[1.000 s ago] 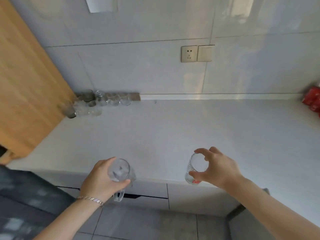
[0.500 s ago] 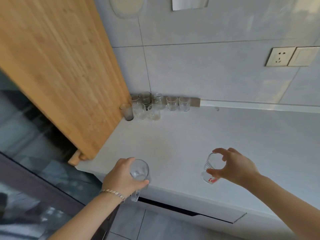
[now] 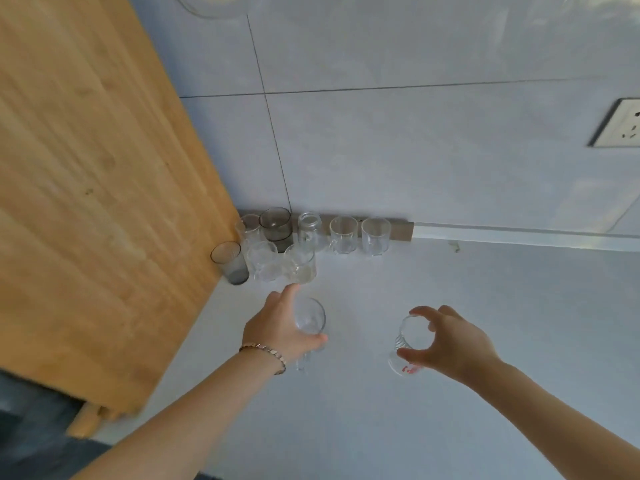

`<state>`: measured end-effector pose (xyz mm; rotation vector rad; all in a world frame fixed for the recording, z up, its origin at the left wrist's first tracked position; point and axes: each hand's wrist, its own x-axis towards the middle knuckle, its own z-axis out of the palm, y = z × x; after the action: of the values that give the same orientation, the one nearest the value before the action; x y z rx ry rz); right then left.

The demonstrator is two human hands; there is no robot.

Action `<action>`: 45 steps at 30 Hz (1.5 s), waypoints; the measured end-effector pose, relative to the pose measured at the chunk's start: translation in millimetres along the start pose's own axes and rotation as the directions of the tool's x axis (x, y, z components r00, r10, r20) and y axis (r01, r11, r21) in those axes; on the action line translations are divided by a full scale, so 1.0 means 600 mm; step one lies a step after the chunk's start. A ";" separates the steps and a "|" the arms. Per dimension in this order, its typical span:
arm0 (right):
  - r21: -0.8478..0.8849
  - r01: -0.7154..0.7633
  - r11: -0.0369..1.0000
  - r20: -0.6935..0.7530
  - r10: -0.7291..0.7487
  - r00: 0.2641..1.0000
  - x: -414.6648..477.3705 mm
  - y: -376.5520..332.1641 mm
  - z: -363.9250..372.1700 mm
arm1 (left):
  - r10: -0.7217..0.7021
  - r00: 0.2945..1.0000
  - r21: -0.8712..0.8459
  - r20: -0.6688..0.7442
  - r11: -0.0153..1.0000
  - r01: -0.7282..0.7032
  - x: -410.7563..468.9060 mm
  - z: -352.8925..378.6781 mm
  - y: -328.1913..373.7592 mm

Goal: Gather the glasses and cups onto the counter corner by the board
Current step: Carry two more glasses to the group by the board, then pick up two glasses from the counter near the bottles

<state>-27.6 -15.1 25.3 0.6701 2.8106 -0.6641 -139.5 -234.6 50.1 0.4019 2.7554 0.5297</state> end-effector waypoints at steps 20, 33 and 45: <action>0.081 -0.172 0.982 0.041 0.169 0.985 0.282 -0.006 0.026 | 0.058 0.974 0.264 0.220 0.957 -0.116 0.403 0.099 0.092; 0.043 -0.288 0.957 0.032 0.287 0.958 0.363 -0.099 0.058 | 0.294 0.931 0.230 0.217 0.911 -0.341 0.374 0.080 0.065; -0.101 -0.574 0.813 0.331 0.571 0.751 0.104 0.084 -0.013 | 0.458 0.622 0.267 0.634 0.626 -0.733 0.269 0.114 0.154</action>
<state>-59.6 52.8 -4.0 1.2128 2.1021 -0.5914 -243.7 -78.2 -13.0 1.4472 2.1068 -0.2003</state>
